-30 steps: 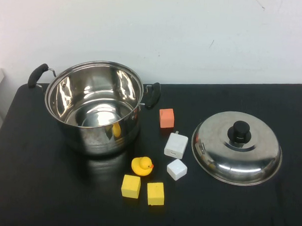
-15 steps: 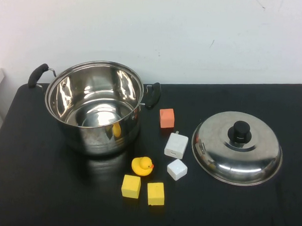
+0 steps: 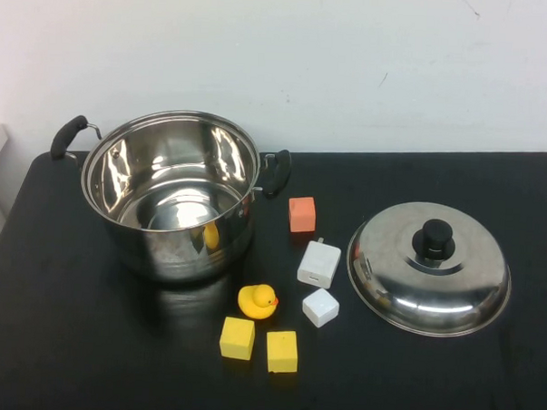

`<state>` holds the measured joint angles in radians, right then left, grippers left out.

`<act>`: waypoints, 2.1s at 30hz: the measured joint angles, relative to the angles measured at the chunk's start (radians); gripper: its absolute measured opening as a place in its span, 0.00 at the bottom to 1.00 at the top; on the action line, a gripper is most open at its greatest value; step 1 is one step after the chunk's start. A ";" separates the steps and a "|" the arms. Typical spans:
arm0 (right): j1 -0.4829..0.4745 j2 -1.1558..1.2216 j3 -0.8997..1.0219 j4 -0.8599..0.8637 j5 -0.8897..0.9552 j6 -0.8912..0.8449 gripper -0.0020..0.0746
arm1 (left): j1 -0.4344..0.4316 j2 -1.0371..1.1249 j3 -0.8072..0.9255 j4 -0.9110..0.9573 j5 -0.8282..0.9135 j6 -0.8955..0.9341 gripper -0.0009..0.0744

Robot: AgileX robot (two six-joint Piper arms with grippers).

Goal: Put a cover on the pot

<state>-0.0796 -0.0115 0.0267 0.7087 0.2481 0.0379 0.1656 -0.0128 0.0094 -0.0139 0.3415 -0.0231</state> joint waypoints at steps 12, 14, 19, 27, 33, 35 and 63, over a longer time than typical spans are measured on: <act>0.000 0.000 -0.060 0.104 0.062 -0.635 0.04 | 0.000 0.000 0.000 0.000 0.000 0.000 0.01; 0.006 0.000 -0.116 0.140 0.058 -0.749 0.04 | 0.000 0.000 0.000 0.000 0.000 0.000 0.01; 0.036 0.104 -0.239 0.154 0.046 -0.922 0.04 | 0.000 0.000 0.000 0.000 0.000 0.000 0.01; 0.069 0.437 -0.434 -0.282 0.023 -0.504 0.04 | 0.000 0.000 0.000 0.000 0.000 0.000 0.01; 0.254 0.684 -0.455 -0.478 -0.285 -0.259 0.05 | 0.000 0.000 0.000 0.000 0.000 0.000 0.01; 0.314 0.772 -0.458 -0.489 -0.393 -0.219 0.08 | 0.000 0.000 0.000 0.000 0.000 0.000 0.01; 0.395 2.016 -0.768 -0.685 -1.220 -0.038 0.74 | 0.000 0.000 0.000 0.000 0.000 0.000 0.01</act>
<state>0.3149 2.0040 -0.7411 0.0241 -0.9723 0.0000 0.1656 -0.0128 0.0094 -0.0139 0.3415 -0.0231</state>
